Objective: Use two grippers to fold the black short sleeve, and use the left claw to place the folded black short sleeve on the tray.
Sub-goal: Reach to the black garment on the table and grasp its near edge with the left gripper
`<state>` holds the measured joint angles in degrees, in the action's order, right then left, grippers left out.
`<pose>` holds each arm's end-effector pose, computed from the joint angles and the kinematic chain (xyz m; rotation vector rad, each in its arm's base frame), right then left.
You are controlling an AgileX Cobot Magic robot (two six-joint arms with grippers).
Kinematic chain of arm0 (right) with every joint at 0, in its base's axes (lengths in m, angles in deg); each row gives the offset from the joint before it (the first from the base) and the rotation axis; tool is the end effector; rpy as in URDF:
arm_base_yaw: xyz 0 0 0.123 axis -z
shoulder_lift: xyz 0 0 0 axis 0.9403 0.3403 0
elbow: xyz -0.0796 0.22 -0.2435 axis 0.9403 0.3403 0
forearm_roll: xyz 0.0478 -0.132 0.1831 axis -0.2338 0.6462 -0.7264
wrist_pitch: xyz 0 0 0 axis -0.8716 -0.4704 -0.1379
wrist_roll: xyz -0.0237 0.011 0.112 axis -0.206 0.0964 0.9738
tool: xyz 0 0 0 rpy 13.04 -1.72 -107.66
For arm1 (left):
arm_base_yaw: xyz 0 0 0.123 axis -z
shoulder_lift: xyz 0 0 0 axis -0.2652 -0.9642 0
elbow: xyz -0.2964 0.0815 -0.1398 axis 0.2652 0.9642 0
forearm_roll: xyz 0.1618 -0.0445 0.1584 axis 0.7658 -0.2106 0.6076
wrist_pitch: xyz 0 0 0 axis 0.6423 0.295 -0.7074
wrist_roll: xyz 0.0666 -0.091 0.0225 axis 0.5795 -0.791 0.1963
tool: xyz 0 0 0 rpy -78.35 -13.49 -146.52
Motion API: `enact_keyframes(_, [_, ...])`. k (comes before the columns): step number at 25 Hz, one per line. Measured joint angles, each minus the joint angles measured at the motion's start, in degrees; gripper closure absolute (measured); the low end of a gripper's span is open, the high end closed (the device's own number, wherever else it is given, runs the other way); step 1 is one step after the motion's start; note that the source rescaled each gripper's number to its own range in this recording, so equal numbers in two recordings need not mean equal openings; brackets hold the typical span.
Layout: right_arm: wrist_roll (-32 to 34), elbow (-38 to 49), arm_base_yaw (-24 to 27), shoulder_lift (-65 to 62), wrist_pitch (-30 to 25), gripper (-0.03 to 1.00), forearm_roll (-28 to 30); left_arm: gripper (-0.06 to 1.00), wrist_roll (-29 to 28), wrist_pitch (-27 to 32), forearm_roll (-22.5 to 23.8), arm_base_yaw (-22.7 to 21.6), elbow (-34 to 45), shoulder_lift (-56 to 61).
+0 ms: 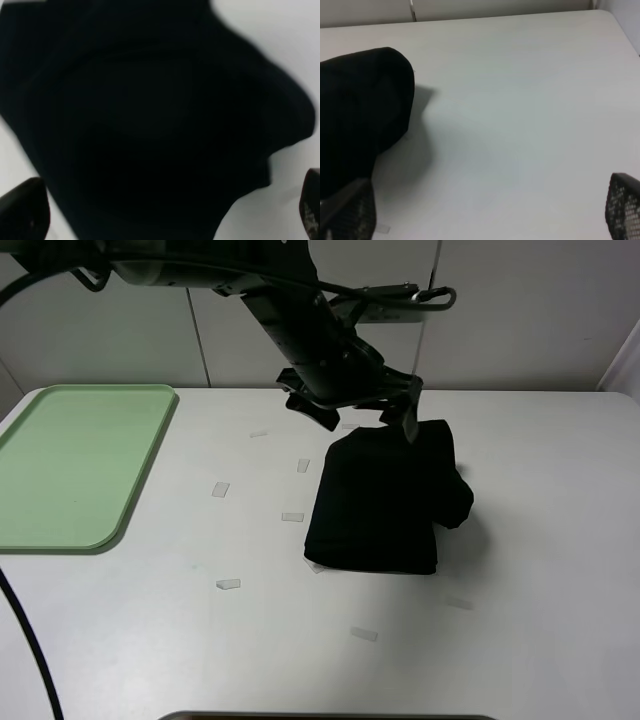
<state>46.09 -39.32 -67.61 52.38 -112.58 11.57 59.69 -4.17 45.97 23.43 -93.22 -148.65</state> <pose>-0.0539 0.0024 0.2564 0.0617 2.0186 -0.0165 0.3600 -0.3167 0.2605 0.6966 2.5269 -0.5616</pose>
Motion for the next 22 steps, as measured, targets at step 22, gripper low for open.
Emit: enact_keyframes(22, [0.00,0.00,0.00,0.00,0.00,-0.03,0.00,-0.06,-11.50,-10.34,1.07,-2.27,9.71,-5.87])
